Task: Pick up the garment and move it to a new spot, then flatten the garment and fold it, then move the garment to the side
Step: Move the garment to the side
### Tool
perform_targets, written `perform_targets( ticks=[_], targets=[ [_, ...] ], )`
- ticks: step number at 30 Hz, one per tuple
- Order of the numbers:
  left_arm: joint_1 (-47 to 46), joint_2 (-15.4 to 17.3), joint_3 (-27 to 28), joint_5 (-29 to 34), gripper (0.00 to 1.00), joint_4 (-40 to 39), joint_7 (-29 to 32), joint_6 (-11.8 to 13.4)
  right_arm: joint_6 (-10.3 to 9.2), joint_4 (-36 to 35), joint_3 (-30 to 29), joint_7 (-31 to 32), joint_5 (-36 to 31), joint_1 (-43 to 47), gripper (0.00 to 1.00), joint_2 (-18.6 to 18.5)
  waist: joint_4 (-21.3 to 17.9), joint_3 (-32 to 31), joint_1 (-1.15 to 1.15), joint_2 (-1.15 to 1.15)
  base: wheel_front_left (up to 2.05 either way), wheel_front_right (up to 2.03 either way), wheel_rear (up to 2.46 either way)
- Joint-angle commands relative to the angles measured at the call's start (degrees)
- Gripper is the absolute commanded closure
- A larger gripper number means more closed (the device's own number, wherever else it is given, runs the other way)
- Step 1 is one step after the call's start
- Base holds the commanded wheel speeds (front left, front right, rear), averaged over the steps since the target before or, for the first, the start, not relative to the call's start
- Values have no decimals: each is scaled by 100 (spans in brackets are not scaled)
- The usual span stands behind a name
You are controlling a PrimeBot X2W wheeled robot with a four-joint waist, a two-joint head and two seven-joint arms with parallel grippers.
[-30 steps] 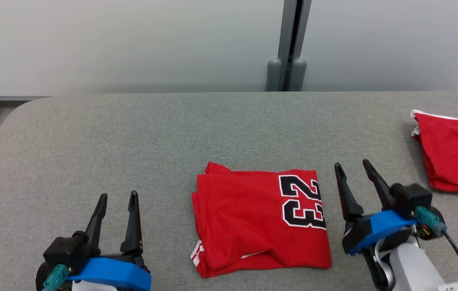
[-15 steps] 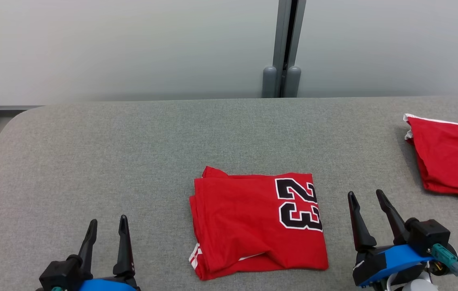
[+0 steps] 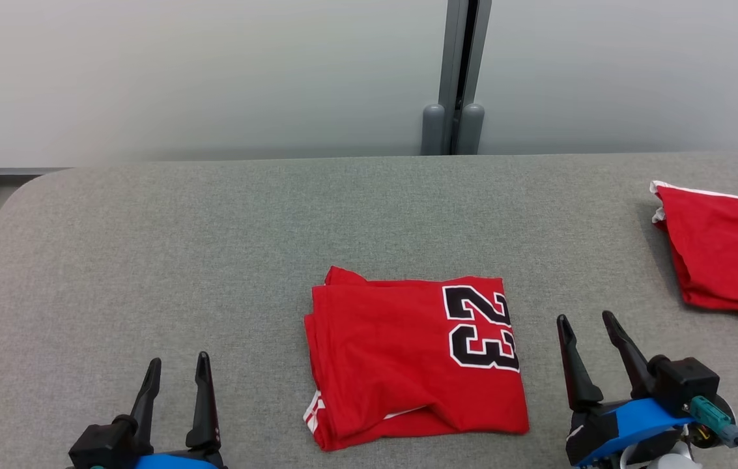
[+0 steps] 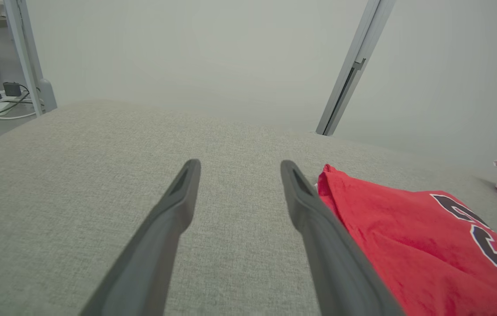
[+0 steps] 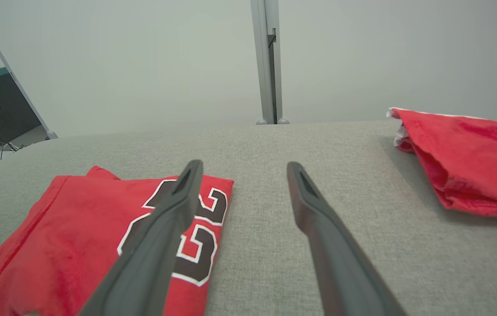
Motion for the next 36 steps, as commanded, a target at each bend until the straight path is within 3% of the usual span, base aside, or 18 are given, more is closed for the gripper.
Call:
perform_targets(
  ticks=[1, 8, 14, 22, 31, 32, 33, 35, 36],
  targets=[
    [-53, -11, 48, 39, 0, 13, -26, -24, 0, 42, 14, -5, -31, 31, 0, 7, 8, 15, 0, 0, 0, 0, 0],
    [-138, -79, 177, 100, 0, 25, -26, -90, 0, 157, 43, 585, -55, -408, 0, 6, 81, 132, 0, 0, 0, 0, 0],
    [-144, -132, 405, 136, 0, -40, -26, -52, 0, 271, -209, 1869, -275, -828, 0, 5, 239, 300, 0, 0, 0, 0, 0],
    [-210, -229, 632, 198, 0, -100, -26, -110, 0, 366, -82, 3573, 180, -1111, 0, -215, 493, 556, 0, 0, 0, 0, 0],
    [-274, -342, 794, 314, 0, -106, -26, -198, 1, 624, 383, 4183, 853, -1237, 0, -381, 625, 743, 0, 0, 0, 0, 0],
    [-279, -351, 802, 332, 0, -104, -26, -211, 1, 650, 453, 4181, 888, -1245, 5, -387, 628, 752, 0, 0, 0, 0, 0],
    [-288, -358, 807, 342, 0, -104, -26, -229, 1, 676, 518, 4157, 911, -1250, 51, -397, 627, 759, 0, 0, 0, 0, 0],
    [-301, -371, 803, 381, 0, -99, -26, -251, 1, 705, 621, 4069, 947, -1298, 89, -422, 613, 768, 0, 0, 0, 0, 0],
    [-310, -379, 799, 398, 0, -99, -26, -260, 1, 714, 643, 3987, 940, -1343, 100, -438, 598, 771, 0, 0, 0, 0, 0]
  ],
)
